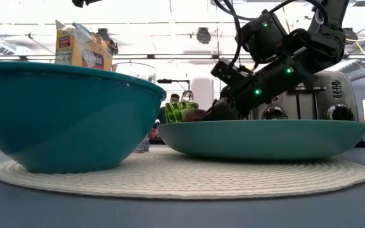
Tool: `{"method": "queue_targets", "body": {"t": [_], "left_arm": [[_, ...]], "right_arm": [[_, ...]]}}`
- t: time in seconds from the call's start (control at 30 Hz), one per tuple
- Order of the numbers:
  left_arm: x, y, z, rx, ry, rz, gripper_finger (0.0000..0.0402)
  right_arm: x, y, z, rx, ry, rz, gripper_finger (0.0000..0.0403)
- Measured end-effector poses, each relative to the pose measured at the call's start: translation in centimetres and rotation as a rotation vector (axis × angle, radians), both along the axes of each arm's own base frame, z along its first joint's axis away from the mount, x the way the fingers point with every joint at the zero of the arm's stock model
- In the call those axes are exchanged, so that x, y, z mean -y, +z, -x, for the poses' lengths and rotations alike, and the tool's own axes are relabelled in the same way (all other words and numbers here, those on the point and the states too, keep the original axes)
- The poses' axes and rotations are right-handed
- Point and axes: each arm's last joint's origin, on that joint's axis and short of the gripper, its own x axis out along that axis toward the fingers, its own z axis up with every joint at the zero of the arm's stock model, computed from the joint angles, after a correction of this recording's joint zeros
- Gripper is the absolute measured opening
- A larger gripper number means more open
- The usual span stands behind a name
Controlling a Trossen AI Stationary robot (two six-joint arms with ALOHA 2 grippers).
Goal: Arrange a breakfast setting
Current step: Put the apple from the orange bin on the top of the white tablemat, then put the blue patterned spoon from the green cup on the table to the left of the white tablemat
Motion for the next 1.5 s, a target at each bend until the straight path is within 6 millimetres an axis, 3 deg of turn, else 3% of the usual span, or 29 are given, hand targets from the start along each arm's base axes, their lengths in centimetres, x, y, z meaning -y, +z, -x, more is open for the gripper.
{"method": "queue_targets", "body": {"t": [0.2, 0.47, 0.77, 1.27, 1.5], "left_arm": [[0.0, 0.0, 0.0, 0.000, 0.000, 0.000, 0.0372], [0.0, 0.0, 0.0, 0.000, 0.000, 0.000, 0.0372], [0.0, 0.0, 0.0, 0.000, 0.000, 0.000, 0.0372], [0.0, 0.0, 0.0, 0.000, 0.000, 0.001, 0.0372], [0.0, 0.0, 0.0, 0.000, 0.000, 0.001, 0.0372]], "right_arm": [[-0.2, 0.0, -0.2, 0.008, 0.084, -0.046, 0.0285], [0.2, 0.0, -0.2, 0.009, 0.073, -0.047, 0.0324], [0.5, 0.3, -0.3, 0.037, 0.065, -0.046, 0.0325], [0.4, 2.6, -1.0, 0.277, 0.084, -0.008, 0.0325], [0.6, 5.6, -0.5, 0.420, 0.056, -0.083, 0.0325]]}}
